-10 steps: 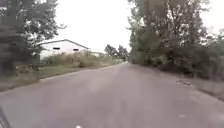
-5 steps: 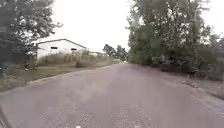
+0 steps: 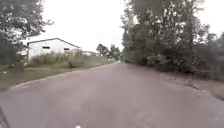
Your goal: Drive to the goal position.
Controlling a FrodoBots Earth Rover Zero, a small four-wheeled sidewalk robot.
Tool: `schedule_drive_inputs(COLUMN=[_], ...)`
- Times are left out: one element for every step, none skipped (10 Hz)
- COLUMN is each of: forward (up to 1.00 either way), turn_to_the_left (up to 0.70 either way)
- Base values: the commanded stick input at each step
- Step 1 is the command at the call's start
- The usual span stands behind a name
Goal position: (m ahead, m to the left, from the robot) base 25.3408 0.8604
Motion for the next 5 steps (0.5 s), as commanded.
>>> schedule_drive_inputs(forward=[1.0, 1.0, 1.0, 1.0, 1.0], turn_to_the_left=[-0.08, -0.08, -0.08, -0.08, -0.08])
